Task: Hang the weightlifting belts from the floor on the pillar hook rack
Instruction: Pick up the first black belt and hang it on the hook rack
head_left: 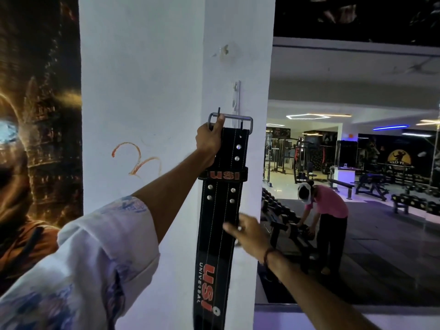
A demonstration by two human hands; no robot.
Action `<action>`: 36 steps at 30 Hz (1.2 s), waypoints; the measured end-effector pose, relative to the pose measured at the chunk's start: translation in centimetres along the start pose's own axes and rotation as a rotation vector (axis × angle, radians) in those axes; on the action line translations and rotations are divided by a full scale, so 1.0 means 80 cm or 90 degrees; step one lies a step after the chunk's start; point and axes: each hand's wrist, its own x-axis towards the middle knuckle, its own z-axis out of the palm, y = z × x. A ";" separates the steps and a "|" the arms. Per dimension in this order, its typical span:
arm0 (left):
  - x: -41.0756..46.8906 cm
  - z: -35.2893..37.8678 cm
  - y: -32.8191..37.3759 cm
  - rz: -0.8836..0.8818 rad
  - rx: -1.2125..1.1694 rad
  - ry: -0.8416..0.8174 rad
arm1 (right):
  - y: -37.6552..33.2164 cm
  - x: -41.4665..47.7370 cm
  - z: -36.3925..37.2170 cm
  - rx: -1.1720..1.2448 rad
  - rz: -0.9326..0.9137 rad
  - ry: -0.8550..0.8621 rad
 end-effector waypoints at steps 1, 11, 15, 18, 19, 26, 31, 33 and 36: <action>0.001 -0.001 -0.003 0.000 0.001 -0.004 | 0.010 -0.008 0.003 -0.032 0.011 -0.032; 0.009 -0.006 -0.006 0.010 0.044 -0.059 | -0.141 0.088 -0.078 0.248 -0.056 0.086; 0.002 -0.015 -0.009 0.018 0.042 -0.072 | -0.151 0.116 -0.071 0.266 -0.079 0.161; -0.001 -0.024 -0.012 0.052 0.069 -0.097 | -0.149 0.131 -0.052 0.288 -0.091 0.243; -0.002 -0.028 -0.015 0.064 0.085 -0.111 | -0.150 0.135 -0.048 0.288 -0.095 0.262; -0.064 -0.037 -0.073 0.086 0.108 -0.015 | -0.173 0.163 -0.057 0.273 -0.117 0.374; -0.094 -0.035 -0.095 0.097 0.041 0.038 | -0.159 0.166 -0.048 0.223 -0.131 0.356; -0.107 -0.035 -0.107 0.109 0.043 0.033 | -0.153 0.165 -0.049 0.225 -0.118 0.357; -0.133 -0.034 -0.141 0.107 0.079 0.003 | -0.149 0.166 -0.052 0.245 -0.106 0.359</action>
